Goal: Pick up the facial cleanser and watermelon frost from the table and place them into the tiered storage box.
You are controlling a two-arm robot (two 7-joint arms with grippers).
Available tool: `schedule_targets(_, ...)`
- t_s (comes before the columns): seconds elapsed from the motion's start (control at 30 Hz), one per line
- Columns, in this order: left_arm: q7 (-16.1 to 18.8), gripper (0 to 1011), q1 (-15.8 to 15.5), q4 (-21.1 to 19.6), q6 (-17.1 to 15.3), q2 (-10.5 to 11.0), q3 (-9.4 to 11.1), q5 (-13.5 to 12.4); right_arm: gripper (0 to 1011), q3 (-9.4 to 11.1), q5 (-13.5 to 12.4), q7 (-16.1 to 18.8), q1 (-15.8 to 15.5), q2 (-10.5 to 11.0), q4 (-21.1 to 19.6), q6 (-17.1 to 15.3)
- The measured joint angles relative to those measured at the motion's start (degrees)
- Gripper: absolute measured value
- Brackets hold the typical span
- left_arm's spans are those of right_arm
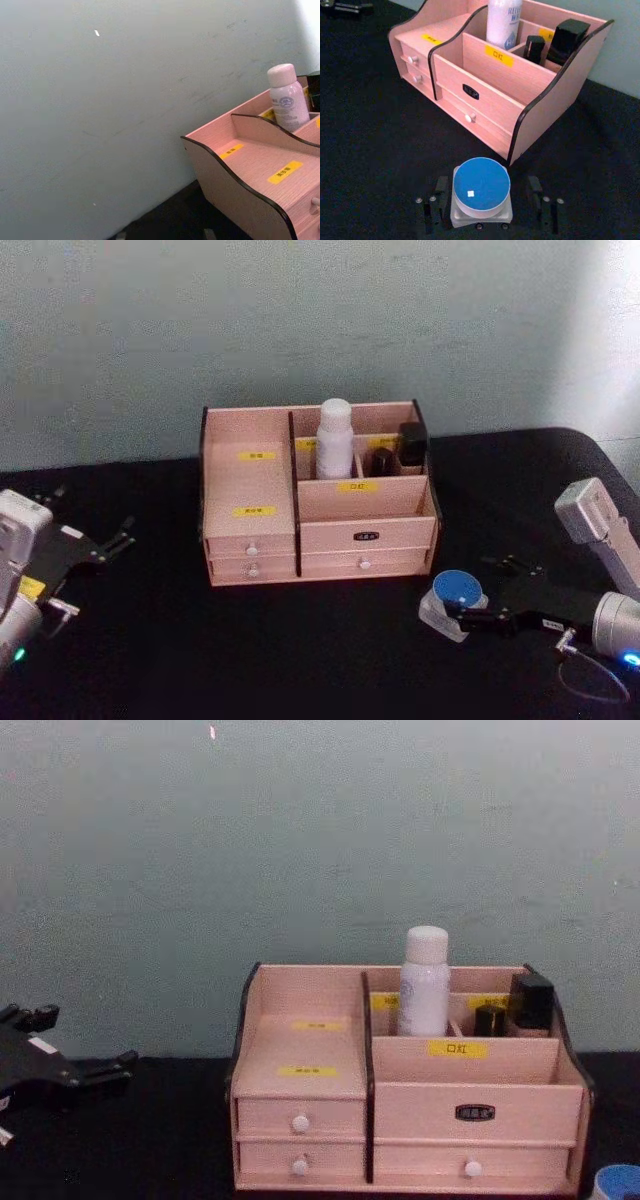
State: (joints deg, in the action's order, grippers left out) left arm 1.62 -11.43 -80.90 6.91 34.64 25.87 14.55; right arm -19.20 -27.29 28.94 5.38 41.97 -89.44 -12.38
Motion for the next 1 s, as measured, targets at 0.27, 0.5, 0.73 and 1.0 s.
schedule_targets(0.27, 0.0, 1001, 0.0, 0.0, 0.0, 0.0, 0.0, 0.0, 1000, -0.7, 0.6, 0.3, 1.1, -0.7, 1.3, -0.5)
schedule_targets(0.5, 0.0, 1001, 0.0, 0.0, 0.0, 0.0, 0.0, 0.0, 1000, -1.2, 0.9, 0.6, 1.8, -1.2, 2.3, -0.6)
schedule_targets(0.73, 0.0, 1001, 0.0, 0.0, 0.0, 0.0, 0.0, 0.0, 1000, -1.6, 0.9, 1.1, 2.4, -1.5, 2.9, -0.9)
schedule_targets(1.0, 0.0, 1001, 0.0, 0.0, 0.0, 0.0, 0.0, 0.0, 1000, -1.8, 0.6, 1.6, 2.6, -1.5, 3.1, -1.0)
